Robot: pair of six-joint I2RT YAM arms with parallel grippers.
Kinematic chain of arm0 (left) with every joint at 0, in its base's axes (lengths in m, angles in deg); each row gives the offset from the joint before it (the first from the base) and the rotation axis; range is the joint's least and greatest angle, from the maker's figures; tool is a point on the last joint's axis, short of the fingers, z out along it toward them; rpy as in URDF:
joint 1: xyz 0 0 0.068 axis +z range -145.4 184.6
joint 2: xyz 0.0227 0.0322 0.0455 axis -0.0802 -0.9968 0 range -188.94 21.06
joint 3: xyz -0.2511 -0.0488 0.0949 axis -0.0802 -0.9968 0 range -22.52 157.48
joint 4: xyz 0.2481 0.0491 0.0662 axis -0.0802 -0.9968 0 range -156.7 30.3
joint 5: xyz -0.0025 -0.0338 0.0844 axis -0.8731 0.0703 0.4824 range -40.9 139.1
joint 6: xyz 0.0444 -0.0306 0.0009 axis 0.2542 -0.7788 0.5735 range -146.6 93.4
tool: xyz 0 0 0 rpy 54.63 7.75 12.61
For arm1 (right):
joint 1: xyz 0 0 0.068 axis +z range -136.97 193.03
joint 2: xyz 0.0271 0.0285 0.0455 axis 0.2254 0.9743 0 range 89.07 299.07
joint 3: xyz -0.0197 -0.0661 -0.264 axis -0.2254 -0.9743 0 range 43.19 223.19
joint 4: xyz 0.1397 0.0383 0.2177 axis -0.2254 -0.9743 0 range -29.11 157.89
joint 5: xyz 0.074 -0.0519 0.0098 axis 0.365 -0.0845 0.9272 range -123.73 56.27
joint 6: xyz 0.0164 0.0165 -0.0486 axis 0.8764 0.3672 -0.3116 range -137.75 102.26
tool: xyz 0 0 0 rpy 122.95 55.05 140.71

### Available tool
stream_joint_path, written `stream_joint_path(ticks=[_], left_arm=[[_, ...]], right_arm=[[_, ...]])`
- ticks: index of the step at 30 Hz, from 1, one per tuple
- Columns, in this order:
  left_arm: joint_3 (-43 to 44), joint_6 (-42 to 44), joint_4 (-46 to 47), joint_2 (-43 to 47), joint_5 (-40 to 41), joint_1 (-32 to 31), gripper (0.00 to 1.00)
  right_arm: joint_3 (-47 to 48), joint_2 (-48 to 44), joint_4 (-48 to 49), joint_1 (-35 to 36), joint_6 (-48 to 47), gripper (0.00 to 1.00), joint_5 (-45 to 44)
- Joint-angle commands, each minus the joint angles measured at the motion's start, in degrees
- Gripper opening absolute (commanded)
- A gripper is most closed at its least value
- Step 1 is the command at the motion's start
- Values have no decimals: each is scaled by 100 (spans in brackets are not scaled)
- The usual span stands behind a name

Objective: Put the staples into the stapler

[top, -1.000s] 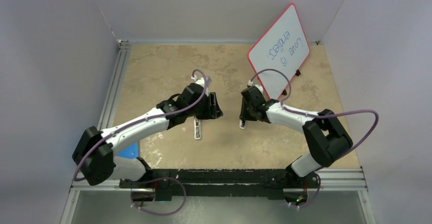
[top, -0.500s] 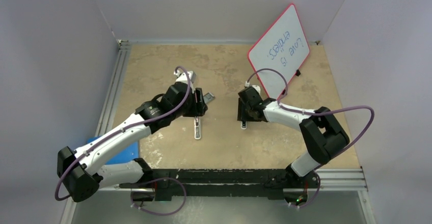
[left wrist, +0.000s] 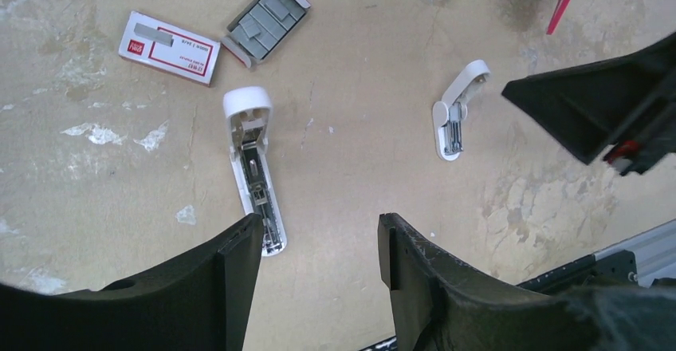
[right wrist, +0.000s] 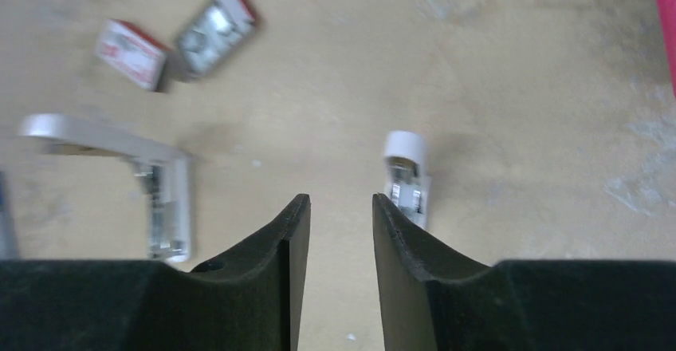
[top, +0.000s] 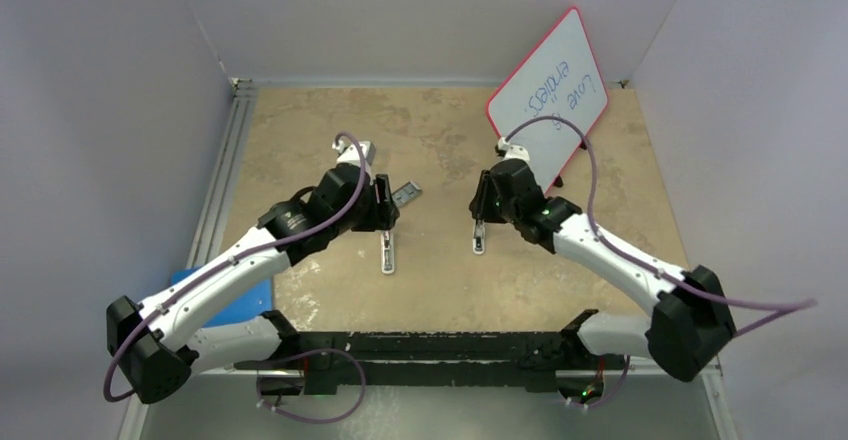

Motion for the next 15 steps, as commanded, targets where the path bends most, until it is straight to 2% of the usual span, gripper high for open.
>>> stream_joint_path(ticks=[1,4,7,15], left_arm=[[-297,-326,138,557,-16,37,55],[-525,-507,240,847,10,37,55],[-616,-651,299,1034,27,37,54],[-864,-655,472,1375,444,37,50]], right_arm=[[183,-641,872,80,-20,34,470],[414,-415,1280,173,-63,32,666],[955,280,1384,481,-397,32,477],[3053,2748,519,927,-1229,34,-320]])
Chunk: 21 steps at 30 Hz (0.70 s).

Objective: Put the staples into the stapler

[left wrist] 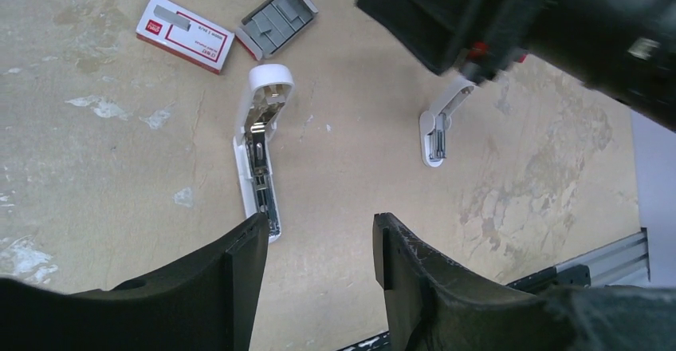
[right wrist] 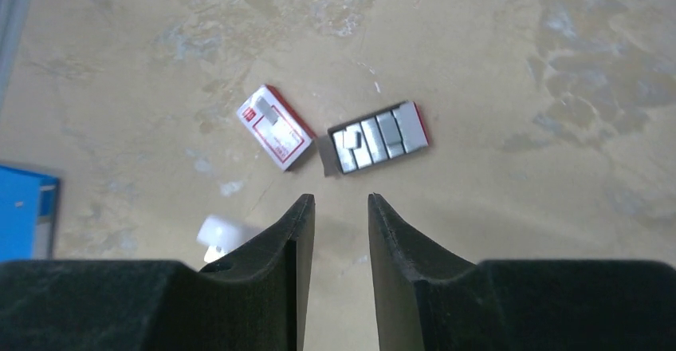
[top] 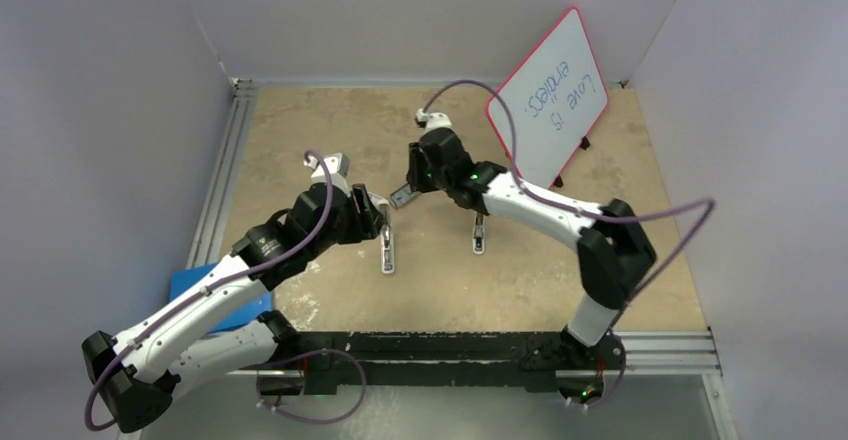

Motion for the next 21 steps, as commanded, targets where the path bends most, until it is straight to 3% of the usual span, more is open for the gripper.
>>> stream_joint_path(ticks=[1,6,11,21], left_arm=[[-70,-16,347,142,350,37,50],[1,27,171,-4,835,37,53],[-134,1,254,-33,1089,37,53],[-214,-37,305,-162,1093,38,54]], right_arm=[[1066,1064,-476,92,-618,35,-476],[1712,1904,-609,106,-1027,35,-419],[2132,2398,-744,151,-1365,21,-286],[2338,2867,-848,176,-1352,30,-691]])
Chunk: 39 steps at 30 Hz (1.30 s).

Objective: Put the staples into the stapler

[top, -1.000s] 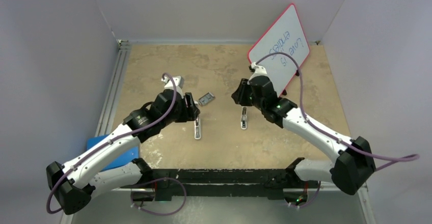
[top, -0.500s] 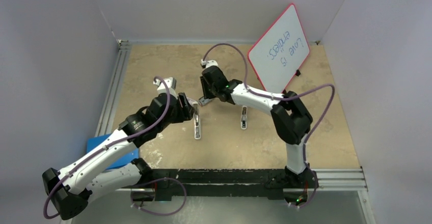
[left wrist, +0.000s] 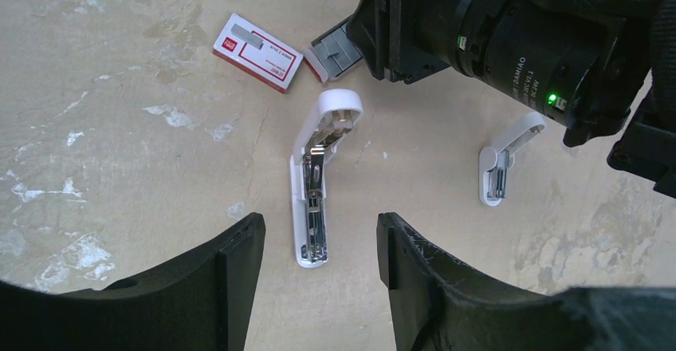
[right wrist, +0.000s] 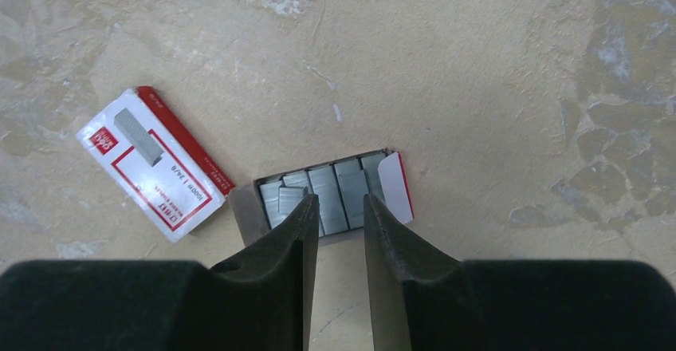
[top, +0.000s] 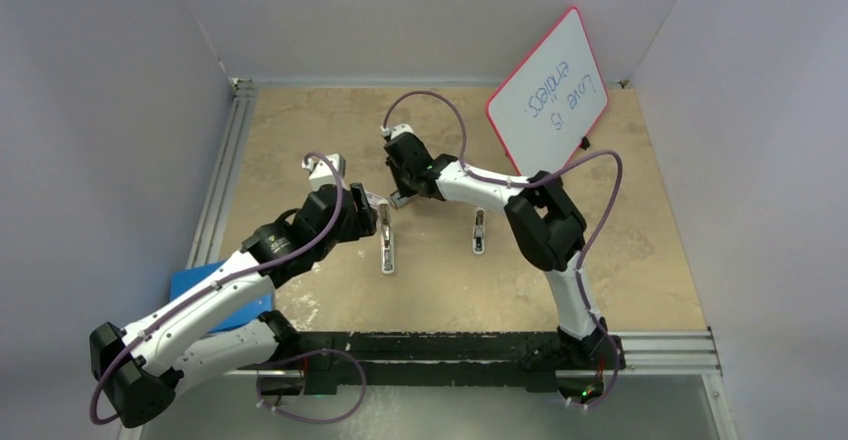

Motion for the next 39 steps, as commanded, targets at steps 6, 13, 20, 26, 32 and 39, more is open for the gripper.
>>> stream_joint_path(ticks=[6,13,20,26,32,39], left_arm=[[-50,51,376,-130,-26,37,54],[-41,73,428,-305,-201,39,54],[-59,82,458,-302,-216,41,54],[-46,91,492,-349,-240,46,54],[-45,108,494,-367,-257,41,54],[-40,109,492,-376,-276,45,54]], right_arm=[[338,238,-160,35,-51,31,-266],[350,244,-141,36,-8,34,-253],[356,280,-125,29,-114,43,-106],[407,394,-144,-71,-176,45,285],[447,503,-317,-218,-250,41,906],[428,503,-405,-213,-219,25,870]])
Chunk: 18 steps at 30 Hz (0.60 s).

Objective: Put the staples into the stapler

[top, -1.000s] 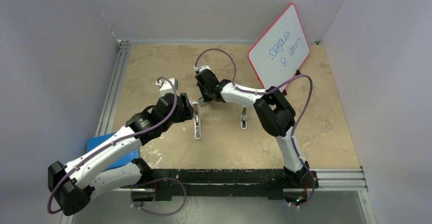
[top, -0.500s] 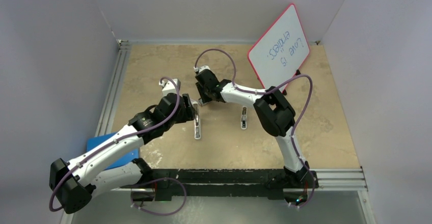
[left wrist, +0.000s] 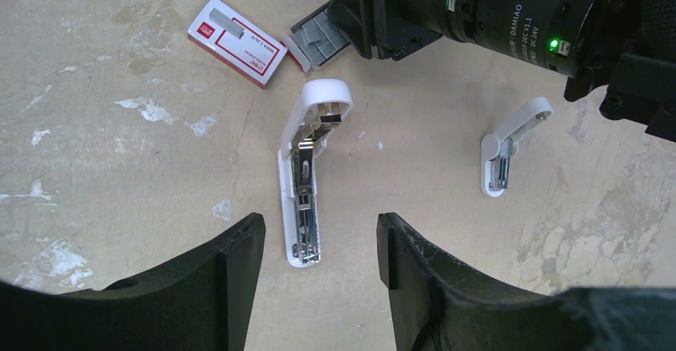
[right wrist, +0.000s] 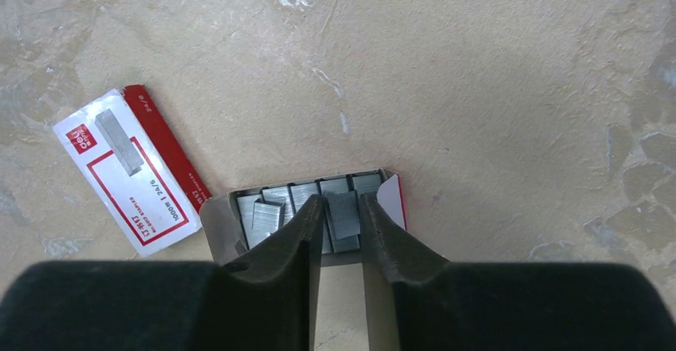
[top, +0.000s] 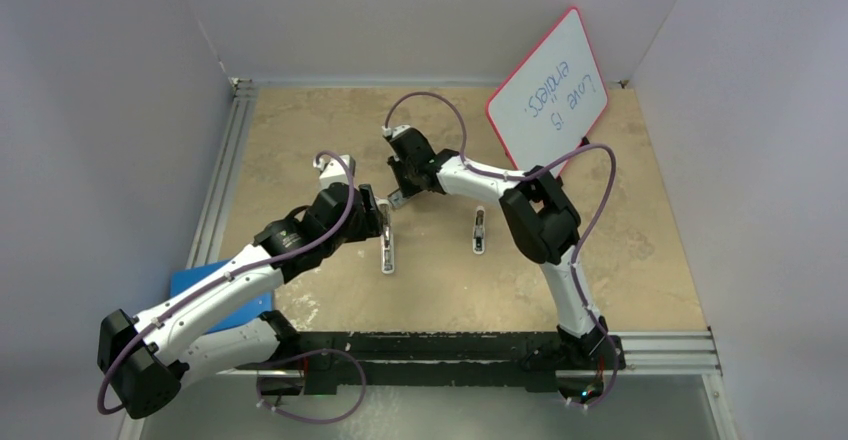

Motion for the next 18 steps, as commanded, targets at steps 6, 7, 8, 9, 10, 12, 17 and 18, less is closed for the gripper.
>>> stream_joint_path(ticks=[6,7,8,9,10,12,17,18], left_arm=[[21,93,236,18,-43,42,53],[21,94,226,13,-43,42,53],[20,94,229,7,-49,42,53],[13,94,229,6,-51,42,53],[15,94,228,6,-56,37,53],[12,94,230,-7,-56,42,53],[14,94,221,-18,-60,37,53],[13,89,221,-14,-60,41,53]], right_arm=[[88,-123,-163,8,13,18,8],[82,-165,-139,11,22,18,8],[75,-199,-113,13,32,17,2],[60,-245,-80,12,36,17,7],[47,-293,-33,12,51,17,12],[-4,-398,32,8,114,16,9],[-158,-661,194,7,281,14,8],[-184,-707,213,9,312,13,8]])
